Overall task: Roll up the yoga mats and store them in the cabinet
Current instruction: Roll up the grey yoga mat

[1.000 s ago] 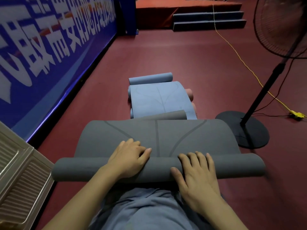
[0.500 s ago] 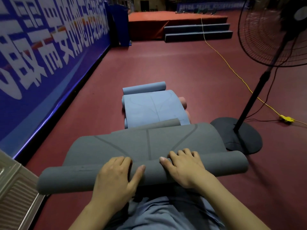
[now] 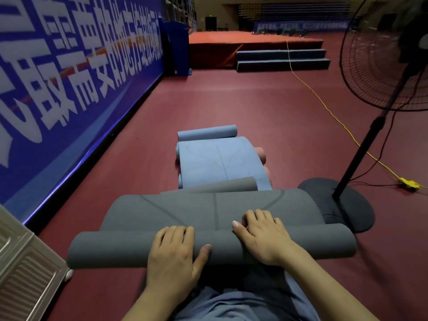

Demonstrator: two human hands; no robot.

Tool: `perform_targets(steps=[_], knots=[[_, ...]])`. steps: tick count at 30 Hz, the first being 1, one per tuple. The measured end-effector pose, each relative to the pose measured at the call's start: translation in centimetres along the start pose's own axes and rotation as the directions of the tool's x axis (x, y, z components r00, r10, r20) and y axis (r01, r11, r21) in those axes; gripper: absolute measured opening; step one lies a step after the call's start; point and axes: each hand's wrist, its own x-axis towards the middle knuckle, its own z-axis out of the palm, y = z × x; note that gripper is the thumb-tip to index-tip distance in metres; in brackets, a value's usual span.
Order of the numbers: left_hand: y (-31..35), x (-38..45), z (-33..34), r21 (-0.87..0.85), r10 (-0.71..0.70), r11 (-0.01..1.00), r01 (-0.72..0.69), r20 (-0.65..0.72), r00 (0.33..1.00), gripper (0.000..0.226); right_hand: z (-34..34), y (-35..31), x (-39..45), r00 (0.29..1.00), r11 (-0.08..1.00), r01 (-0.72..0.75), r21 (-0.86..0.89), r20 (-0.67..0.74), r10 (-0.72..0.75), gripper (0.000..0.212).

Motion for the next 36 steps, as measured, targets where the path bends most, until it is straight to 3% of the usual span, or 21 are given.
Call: perform_targets(steps=[8,18,22,25,32,36], knots=[[-1.3,3.8,0.0,0.034,0.053,0.998,-0.057,0.099,0.994,0.047,-1.3,-0.9,1.8,0.999,1.000,-0.015,-0.026,0.048,0.017,0.052],[-1.5,5.9,-0.8,0.003,0.029,1.000,-0.031,0.227,0.973,0.060,-1.4,-0.4,1.4,0.992,0.998,0.065,0.001,-0.108,-0.065,0.062],[-1.9,8.4,-1.4,0.008,-0.006,1.000,0.003,0.431,0.903,0.067,-1.6,-1.0,1.1,0.993,0.996,0.055,-0.064,-0.104,-0.062,0.064],[-2.1,9.2,-1.4,-0.001,-0.005,1.000,0.006,0.498,0.867,0.069,-1.4,-1.2,1.4,0.990,0.996,0.049,-0.077,-0.131,-0.059,0.065],[-1.6,7.9,-2.7,-0.049,0.025,0.999,0.002,0.543,0.839,0.072,-0.9,-0.8,-0.6,0.984,0.997,0.047,-0.069,-0.168,-0.058,0.061],[-0.6,5.6,-3.9,-0.027,0.044,0.999,-0.036,0.501,0.865,0.072,0.0,-0.5,-3.4,0.974,0.997,0.044,-0.068,-0.220,-0.058,0.077]])
